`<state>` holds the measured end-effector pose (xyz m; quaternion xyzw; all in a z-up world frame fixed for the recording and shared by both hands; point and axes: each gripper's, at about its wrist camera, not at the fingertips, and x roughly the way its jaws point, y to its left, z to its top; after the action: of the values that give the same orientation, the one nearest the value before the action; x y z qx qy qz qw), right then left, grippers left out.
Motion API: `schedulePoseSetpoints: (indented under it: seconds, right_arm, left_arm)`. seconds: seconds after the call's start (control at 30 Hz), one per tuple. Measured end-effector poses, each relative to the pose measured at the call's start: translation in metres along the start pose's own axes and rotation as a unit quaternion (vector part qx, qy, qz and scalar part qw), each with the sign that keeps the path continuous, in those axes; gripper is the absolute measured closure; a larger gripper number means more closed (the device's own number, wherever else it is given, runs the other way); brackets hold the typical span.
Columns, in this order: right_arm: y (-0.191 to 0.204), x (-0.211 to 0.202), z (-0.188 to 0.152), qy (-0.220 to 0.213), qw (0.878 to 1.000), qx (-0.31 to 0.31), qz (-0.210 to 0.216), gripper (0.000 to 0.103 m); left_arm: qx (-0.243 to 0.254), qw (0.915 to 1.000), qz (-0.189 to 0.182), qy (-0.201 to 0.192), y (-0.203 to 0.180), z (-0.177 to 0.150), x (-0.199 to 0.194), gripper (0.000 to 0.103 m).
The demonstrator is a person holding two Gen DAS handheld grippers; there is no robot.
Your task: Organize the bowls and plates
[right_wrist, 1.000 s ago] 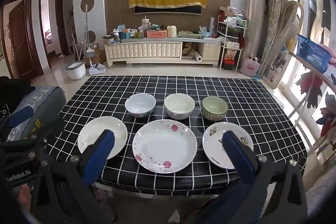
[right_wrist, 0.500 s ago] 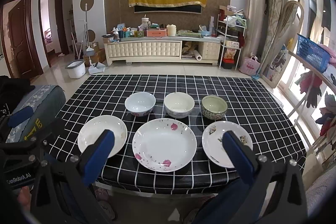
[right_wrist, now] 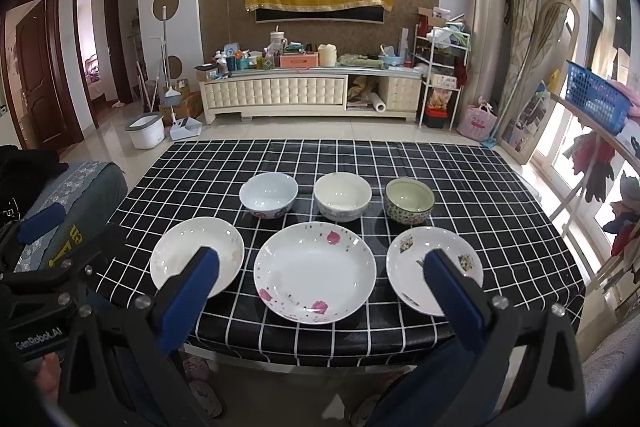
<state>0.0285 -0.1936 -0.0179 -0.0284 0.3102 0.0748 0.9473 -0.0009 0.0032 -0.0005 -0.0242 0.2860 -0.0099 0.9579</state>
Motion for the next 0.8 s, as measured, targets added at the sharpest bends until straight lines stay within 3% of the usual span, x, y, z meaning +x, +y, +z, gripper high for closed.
schedulePoseSetpoints:
  seconds: [0.8]
  right_arm:
    - [-0.0011, 0.0011, 0.0012, 0.009, 1.000, 0.000, 0.002, 0.000]
  left_arm:
    - [-0.006, 0.9999, 0.002, 0.009, 0.0027, 0.0003, 0.0007, 0.000]
